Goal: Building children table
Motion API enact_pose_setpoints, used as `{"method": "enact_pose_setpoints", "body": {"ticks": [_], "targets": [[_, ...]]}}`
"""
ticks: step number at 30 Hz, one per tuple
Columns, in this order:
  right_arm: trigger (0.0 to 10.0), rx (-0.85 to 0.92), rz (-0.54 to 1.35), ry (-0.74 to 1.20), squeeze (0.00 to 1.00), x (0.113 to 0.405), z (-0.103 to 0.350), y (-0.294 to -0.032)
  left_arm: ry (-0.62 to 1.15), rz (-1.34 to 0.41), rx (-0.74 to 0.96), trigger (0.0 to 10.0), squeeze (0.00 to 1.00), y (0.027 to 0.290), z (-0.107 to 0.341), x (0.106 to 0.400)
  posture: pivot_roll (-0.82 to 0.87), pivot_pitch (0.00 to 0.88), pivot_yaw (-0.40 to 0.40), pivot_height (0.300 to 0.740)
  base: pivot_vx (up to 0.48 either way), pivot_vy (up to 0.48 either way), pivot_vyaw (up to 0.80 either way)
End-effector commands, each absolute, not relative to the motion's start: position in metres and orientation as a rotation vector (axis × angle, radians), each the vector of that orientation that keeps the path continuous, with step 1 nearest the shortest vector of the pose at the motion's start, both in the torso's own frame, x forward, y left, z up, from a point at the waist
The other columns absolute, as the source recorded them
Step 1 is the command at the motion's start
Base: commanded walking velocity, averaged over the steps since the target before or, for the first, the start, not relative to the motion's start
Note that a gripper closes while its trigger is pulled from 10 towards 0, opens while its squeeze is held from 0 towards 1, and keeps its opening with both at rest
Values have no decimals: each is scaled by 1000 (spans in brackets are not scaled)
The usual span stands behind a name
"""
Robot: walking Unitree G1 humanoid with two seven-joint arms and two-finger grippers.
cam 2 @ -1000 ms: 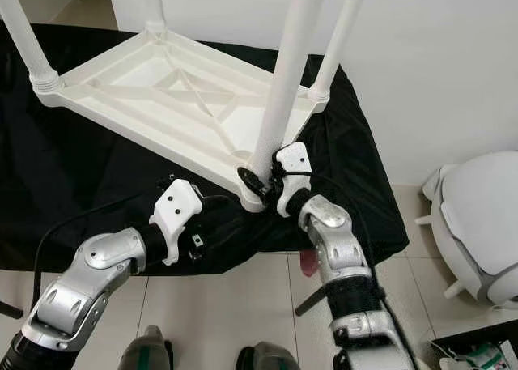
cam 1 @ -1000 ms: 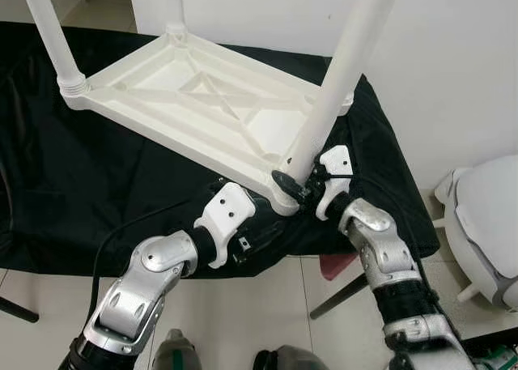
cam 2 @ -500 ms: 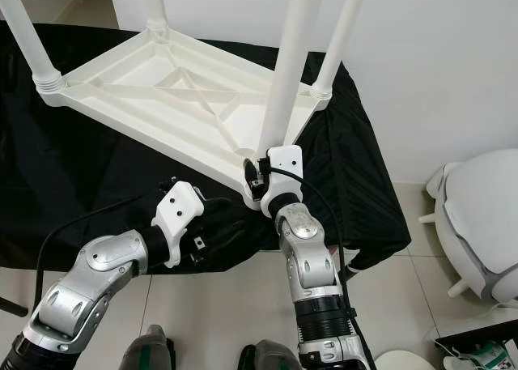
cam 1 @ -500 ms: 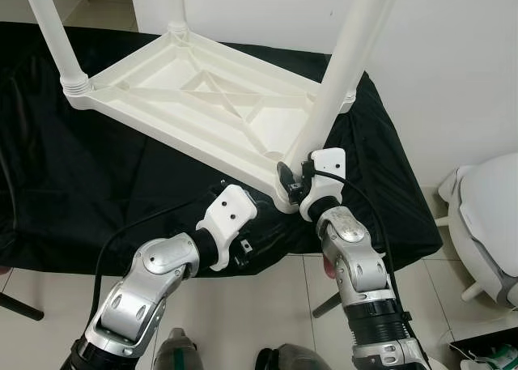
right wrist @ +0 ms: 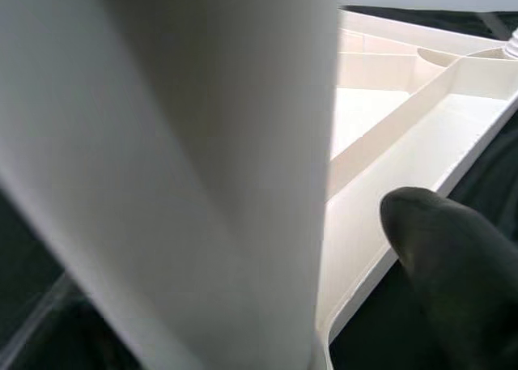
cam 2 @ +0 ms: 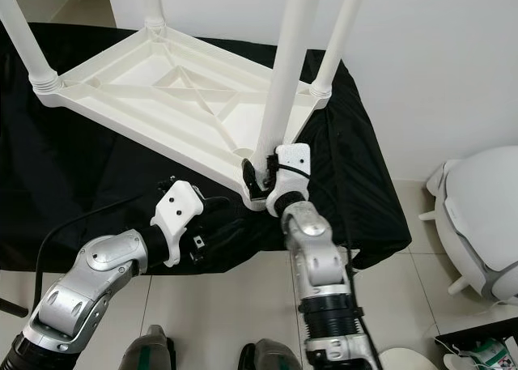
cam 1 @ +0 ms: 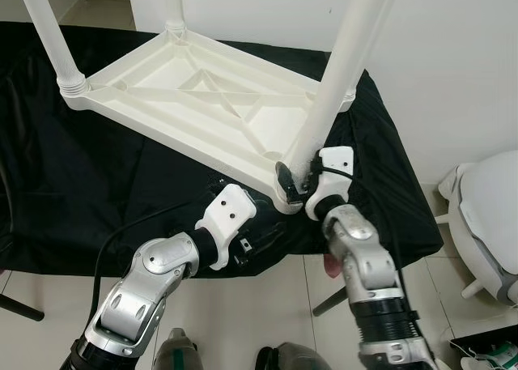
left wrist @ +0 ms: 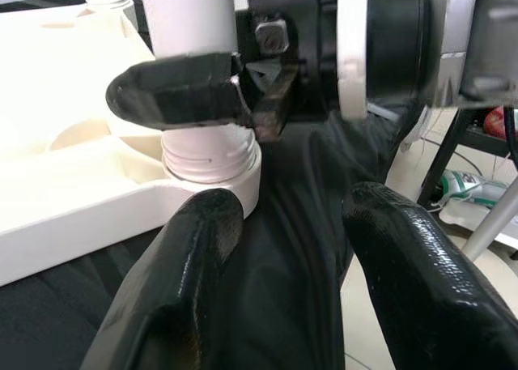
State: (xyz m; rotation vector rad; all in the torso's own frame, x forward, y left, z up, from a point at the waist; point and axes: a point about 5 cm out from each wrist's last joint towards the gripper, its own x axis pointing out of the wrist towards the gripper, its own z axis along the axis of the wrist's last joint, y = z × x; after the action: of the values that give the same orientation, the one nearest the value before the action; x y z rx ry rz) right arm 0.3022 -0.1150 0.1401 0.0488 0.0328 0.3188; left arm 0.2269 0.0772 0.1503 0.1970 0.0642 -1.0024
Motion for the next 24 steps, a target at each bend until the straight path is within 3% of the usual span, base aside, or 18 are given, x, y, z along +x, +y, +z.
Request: {"method": "enact_pose_setpoints", "body": {"ticks": [1, 2, 3, 4, 5, 13, 19, 21, 24], "targets": [[10000, 30, 334, 16, 1000, 309, 148, -136, 61, -998, 198, 10000, 0, 76, 152, 227, 12, 24, -90, 740, 0, 0, 0], [10000, 30, 334, 16, 1000, 309, 148, -136, 61, -998, 198, 10000, 0, 76, 152, 227, 12, 24, -90, 740, 0, 0, 0], [10000, 12, 366, 14, 282, 311, 149, -139, 61, -999, 198, 10000, 0, 76, 152, 227, 12, 19, -89, 740, 0, 0, 0], [10000, 12, 366, 14, 282, 311, 149, -139, 61, -999, 198, 10000, 0, 76, 152, 227, 12, 19, -89, 740, 0, 0, 0], [10000, -38, 477, 8, 0, 311, 150, -142, 60, -1000, 200, 10000, 0, 76, 152, 227, 11, 14, -88, 740, 0, 0, 0], [10000, -153, 753, 26, 0, 319, 148, -147, 58, -1002, 207, 10000, 0, 77, 152, 229, 18, 5, -85, 740, 0, 0, 0], [10000, -181, 885, 29, 0, 328, 145, -130, 55, -1004, 210, 10000, 0, 77, 153, 229, 27, 0, -82, 740, 0, 0, 0], [0, -185, 948, 43, 0, 333, 142, -123, 54, -1003, 211, 10000, 0, 77, 153, 229, 36, 0, -84, 740, 0, 0, 0], [0, -184, 985, 56, 0, 334, 140, -121, 54, -1001, 212, 10000, 0, 77, 153, 229, 41, 0, -90, 740, 0, 0, 0]]}}
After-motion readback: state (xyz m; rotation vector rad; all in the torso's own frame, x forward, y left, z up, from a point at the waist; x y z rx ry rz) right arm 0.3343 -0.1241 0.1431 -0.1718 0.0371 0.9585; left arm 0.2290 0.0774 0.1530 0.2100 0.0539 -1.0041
